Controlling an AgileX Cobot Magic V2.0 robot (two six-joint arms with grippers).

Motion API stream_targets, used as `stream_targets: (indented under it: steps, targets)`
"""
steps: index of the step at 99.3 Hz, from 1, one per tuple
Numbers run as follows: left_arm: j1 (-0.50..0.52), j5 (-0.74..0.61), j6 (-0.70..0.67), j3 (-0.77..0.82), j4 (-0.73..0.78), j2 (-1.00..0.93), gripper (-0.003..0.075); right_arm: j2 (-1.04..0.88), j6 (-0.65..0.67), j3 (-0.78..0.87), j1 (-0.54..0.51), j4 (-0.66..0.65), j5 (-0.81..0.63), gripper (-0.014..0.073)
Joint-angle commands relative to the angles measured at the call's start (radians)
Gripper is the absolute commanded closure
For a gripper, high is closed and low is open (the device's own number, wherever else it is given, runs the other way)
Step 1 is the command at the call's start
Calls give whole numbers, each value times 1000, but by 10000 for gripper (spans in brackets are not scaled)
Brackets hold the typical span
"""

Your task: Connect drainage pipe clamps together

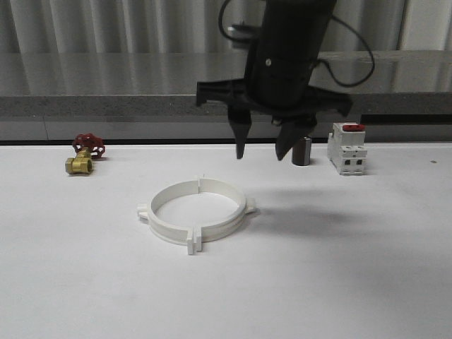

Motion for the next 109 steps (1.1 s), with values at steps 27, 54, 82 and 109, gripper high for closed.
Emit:
stream_targets:
  steps: [27,54,82,109]
  targets:
    - [2,-77,-2,-27,0,9,740,-354,-75,123,-63,-163,37,186]
    - [2,-77,-2,-27,0,9,740,-702,-75,428,-239,-167,-19,186]
    - [2,-77,-2,-27,0,9,740,-1068,-75,722,-345,-195,-14,186]
    - [2,-77,-2,-27,0,9,740,-1401,-75,927,-345,-196,5,207]
